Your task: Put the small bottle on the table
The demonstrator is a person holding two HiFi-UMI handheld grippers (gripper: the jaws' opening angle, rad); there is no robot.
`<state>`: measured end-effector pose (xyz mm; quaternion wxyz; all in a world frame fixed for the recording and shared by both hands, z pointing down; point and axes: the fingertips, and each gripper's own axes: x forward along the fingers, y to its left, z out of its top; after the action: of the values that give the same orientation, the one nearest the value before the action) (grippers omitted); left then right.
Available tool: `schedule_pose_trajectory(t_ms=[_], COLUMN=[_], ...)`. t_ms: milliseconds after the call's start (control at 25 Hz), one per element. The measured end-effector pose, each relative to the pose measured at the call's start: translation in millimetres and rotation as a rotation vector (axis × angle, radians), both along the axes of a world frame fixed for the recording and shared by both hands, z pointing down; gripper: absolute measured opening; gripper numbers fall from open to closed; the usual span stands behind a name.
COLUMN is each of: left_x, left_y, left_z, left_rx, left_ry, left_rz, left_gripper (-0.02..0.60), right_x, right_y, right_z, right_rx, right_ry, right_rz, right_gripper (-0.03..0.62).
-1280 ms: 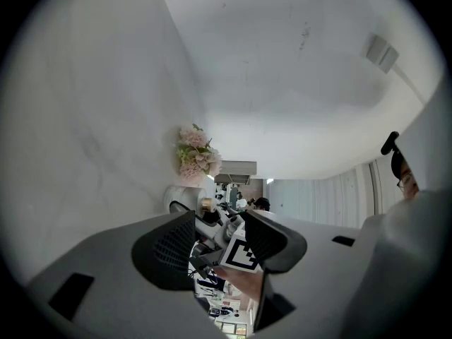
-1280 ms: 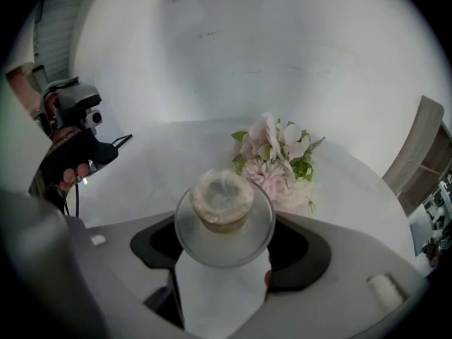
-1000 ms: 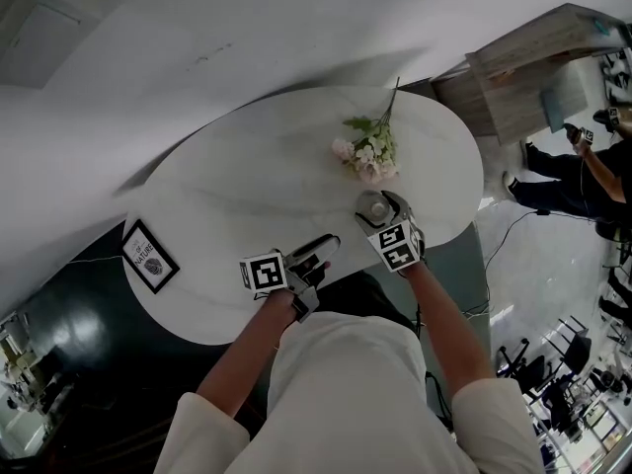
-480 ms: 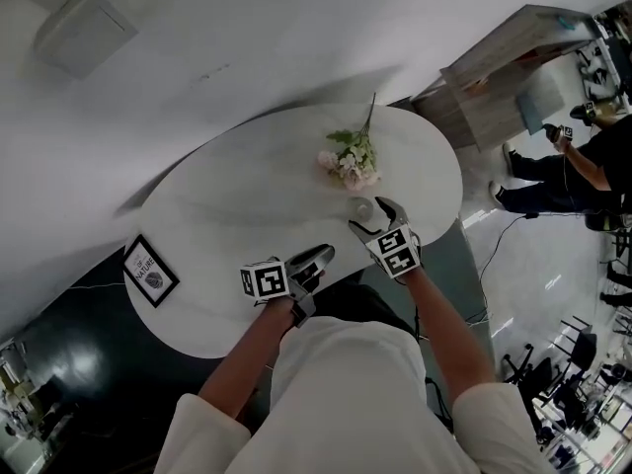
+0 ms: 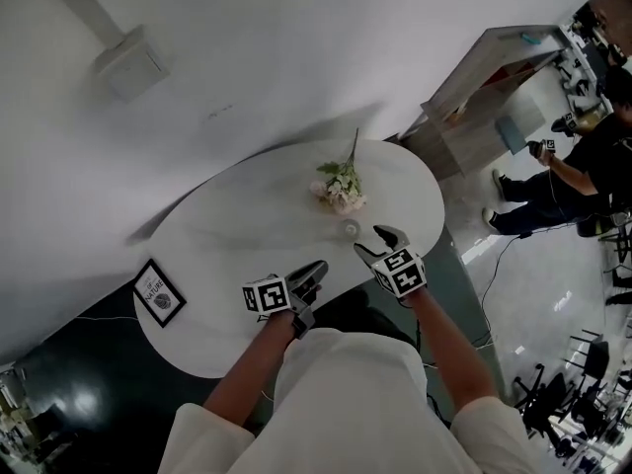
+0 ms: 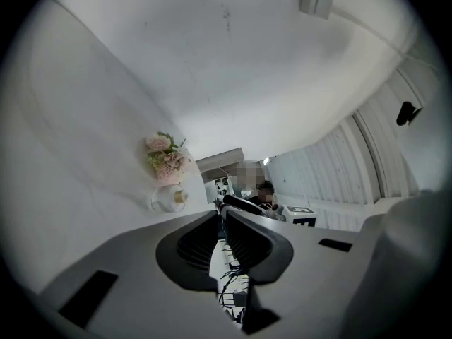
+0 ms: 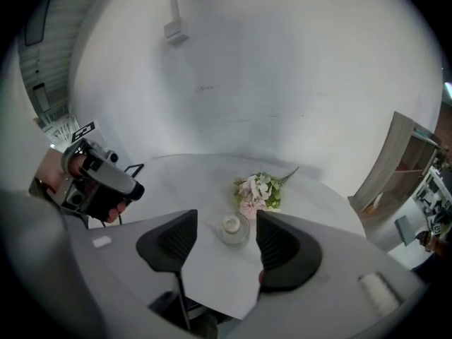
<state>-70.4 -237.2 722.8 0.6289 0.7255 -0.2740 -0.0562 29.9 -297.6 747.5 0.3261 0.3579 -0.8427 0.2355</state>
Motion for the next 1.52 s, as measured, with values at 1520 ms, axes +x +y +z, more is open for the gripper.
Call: schedule_pose_trajectory(t_ms=[1520], left_x=[58.0], left_y=[111.3], left_z=[-149.3], left_rx=[0.423], left_ry=[-0.486], left_rz=[-0.321], left_gripper=[0.006], right_x=[106.3], right_y=[119.2], right_z=[-177.7], right_rx=[0.239], right_ry=[-0.274], right_rz=[-0.202], right_gripper=[0.015])
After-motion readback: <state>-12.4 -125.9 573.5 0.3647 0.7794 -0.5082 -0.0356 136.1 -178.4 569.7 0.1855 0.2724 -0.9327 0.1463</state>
